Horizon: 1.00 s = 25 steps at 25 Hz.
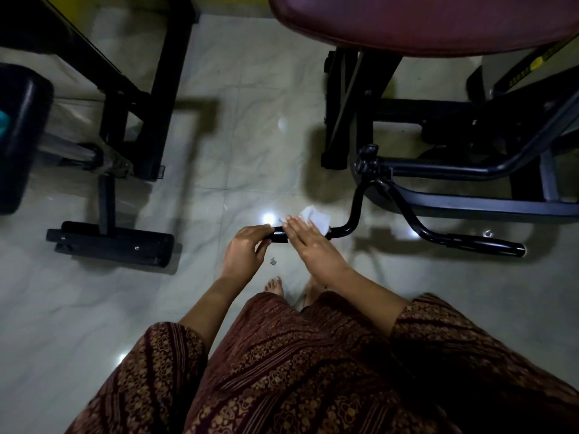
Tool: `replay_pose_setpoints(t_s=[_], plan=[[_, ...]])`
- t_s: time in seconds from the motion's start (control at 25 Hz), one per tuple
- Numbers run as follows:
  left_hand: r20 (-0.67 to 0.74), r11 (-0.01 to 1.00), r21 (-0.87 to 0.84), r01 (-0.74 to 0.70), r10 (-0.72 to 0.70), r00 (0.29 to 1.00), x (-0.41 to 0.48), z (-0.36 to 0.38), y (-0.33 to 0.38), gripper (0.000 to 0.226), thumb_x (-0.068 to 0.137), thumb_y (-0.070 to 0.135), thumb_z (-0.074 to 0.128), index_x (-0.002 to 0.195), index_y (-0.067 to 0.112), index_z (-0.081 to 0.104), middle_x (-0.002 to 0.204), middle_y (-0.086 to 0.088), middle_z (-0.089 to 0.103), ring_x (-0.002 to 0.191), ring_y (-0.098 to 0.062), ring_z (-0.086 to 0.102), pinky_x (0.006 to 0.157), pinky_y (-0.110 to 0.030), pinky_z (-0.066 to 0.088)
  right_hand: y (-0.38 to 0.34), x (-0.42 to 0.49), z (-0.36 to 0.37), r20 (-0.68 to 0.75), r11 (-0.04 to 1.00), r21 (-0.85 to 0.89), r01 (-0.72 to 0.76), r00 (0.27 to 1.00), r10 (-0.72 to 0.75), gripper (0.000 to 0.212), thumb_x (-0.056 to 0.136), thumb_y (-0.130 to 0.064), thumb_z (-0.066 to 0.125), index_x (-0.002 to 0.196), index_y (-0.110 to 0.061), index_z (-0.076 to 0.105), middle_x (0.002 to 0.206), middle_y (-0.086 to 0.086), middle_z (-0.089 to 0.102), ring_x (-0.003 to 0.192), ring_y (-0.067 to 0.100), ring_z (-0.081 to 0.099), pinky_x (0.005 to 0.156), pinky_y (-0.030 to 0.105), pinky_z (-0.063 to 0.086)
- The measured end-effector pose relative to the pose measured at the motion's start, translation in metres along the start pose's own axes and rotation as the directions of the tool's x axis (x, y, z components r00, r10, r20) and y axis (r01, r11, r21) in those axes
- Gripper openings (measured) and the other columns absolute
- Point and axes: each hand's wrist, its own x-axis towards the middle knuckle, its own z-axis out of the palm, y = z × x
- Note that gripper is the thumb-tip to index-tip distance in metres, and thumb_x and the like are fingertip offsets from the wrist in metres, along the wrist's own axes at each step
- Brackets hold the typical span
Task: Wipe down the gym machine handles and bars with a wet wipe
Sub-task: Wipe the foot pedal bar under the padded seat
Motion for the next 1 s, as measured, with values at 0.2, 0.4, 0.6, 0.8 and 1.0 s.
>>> replay_pose_setpoints(t_s=[0.2, 0.4, 0.6, 0.8, 1.0], plan=[[0.005, 0.998, 0.007, -0.062, 0.062, 0.998, -0.003, -0.002, -0.003, 0.028, 0.070, -0.010, 0.069, 0.096, 0.001, 0.071, 0.099, -0.014, 0.071, 0.087, -0.030, 0.068, 0.080, -0.031, 0.051, 0.011, -0.002, -0.007, -0.022, 0.979, -0.062, 0.195, 0.980, -0.197, 0.054, 0.072, 0.013, 0.053, 0.126, 0.007, 0.050, 0.125, 0.023, 0.057, 0.113, 0.035, 0.058, 0.094, 0.046, 0.045], [-0.090, 0.999, 0.017, 0.031, -0.029, 0.996, -0.008, -0.006, -0.011, 0.025, 0.069, -0.007, 0.069, 0.094, -0.002, 0.071, 0.095, -0.018, 0.071, 0.085, -0.032, 0.068, 0.081, -0.025, 0.042, 0.039, -0.018, -0.010, -0.070, 0.963, -0.133, 0.234, 0.967, -0.244, 0.050, 0.075, 0.012, 0.043, 0.124, 0.006, 0.051, 0.122, 0.023, 0.059, 0.111, 0.035, 0.059, 0.094, 0.045, 0.045], [-0.060, 0.998, 0.028, 0.063, -0.061, 0.996, -0.012, -0.010, -0.013, 0.030, 0.068, -0.009, 0.073, 0.097, -0.002, 0.070, 0.094, -0.016, 0.071, 0.085, -0.031, 0.069, 0.077, -0.031, 0.051, -0.012, 0.029, 0.013, -0.069, 0.945, -0.076, 0.318, 0.944, -0.323, 0.058, 0.060, 0.014, 0.075, 0.115, 0.008, 0.060, 0.118, 0.023, 0.062, 0.106, 0.035, 0.062, 0.087, 0.046, 0.050], [-0.040, 0.999, 0.050, 0.009, -0.007, 0.999, -0.010, -0.010, -0.019, 0.030, 0.070, -0.003, 0.073, 0.100, -0.002, 0.069, 0.098, -0.016, 0.071, 0.088, -0.031, 0.068, 0.078, -0.037, 0.053, 0.010, 0.005, 0.011, -0.107, 0.980, -0.132, 0.147, 0.981, -0.161, 0.058, 0.063, 0.005, 0.077, 0.118, 0.003, 0.060, 0.116, 0.018, 0.064, 0.102, 0.031, 0.065, 0.086, 0.043, 0.053], [0.026, 0.991, 0.079, -0.106, 0.104, 0.994, -0.001, 0.001, -0.007, 0.032, 0.069, 0.002, 0.076, 0.100, -0.002, 0.069, 0.099, -0.017, 0.070, 0.088, -0.032, 0.069, 0.078, -0.045, 0.053, 0.050, -0.030, -0.007, -0.217, 0.980, -0.183, -0.080, 0.975, 0.039, 0.042, 0.076, -0.016, 0.075, 0.110, 0.005, 0.063, 0.100, 0.017, 0.069, 0.089, 0.028, 0.067, 0.088, 0.042, 0.050]])
